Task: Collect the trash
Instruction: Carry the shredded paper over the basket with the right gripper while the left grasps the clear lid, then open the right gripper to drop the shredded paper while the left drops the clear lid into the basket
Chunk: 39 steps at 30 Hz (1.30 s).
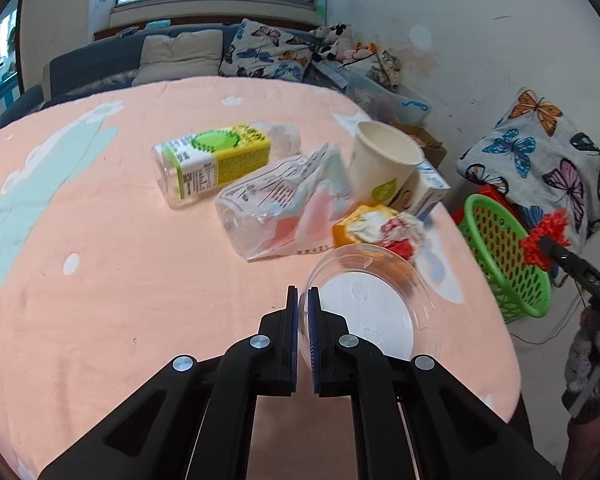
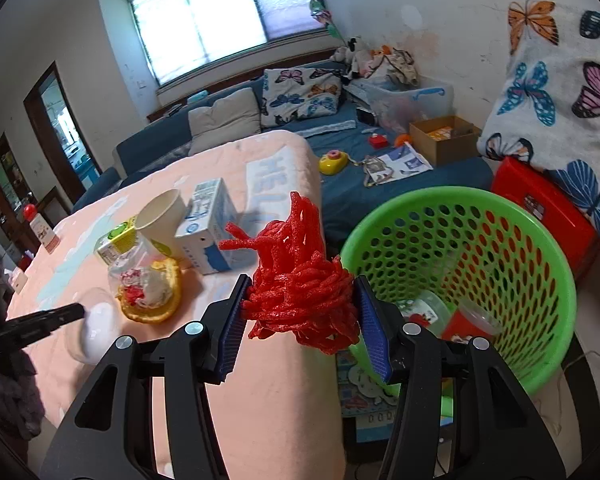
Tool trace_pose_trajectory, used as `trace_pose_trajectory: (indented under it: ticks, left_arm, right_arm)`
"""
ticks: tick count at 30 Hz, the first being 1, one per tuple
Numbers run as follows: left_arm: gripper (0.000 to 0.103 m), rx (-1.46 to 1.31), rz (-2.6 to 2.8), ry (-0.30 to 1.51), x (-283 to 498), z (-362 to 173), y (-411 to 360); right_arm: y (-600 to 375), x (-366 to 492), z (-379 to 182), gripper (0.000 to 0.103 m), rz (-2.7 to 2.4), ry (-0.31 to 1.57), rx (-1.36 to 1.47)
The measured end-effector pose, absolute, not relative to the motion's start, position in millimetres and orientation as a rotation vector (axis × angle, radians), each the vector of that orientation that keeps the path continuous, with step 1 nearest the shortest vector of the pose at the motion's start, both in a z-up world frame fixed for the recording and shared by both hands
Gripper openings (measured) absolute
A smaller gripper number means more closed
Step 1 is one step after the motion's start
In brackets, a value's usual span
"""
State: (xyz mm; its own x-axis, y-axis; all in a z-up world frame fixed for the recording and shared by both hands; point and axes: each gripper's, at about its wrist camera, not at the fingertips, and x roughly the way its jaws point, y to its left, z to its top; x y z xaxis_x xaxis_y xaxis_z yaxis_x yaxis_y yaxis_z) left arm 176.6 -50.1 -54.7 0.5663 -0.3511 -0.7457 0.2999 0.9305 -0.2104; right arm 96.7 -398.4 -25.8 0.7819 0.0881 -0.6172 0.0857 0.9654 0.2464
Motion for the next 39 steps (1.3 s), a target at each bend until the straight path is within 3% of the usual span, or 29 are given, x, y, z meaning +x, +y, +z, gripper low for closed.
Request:
trace_pose_trajectory:
  ticks: [14,29,39]
  left_arm:
    - [0.005,-0.045,-0.499,0.812,161.5,-8.8,-88.4]
    - [0.005,0.034,-0.638,0.816,181.1,8.2,-193.0]
    - [0.005,0.118,-0.703,0.809,192.5,9.4,-267.5]
  right_arm:
    - [-440.1,83.7,-39.6,0.053,-0.101,0.693,0.282]
    - [-487.6,73.8,-62.0,0.055,-0.197,0.739,0.292]
    - [-509.3,60.2,-68.1,0.064,-0.221,0.736,0.329]
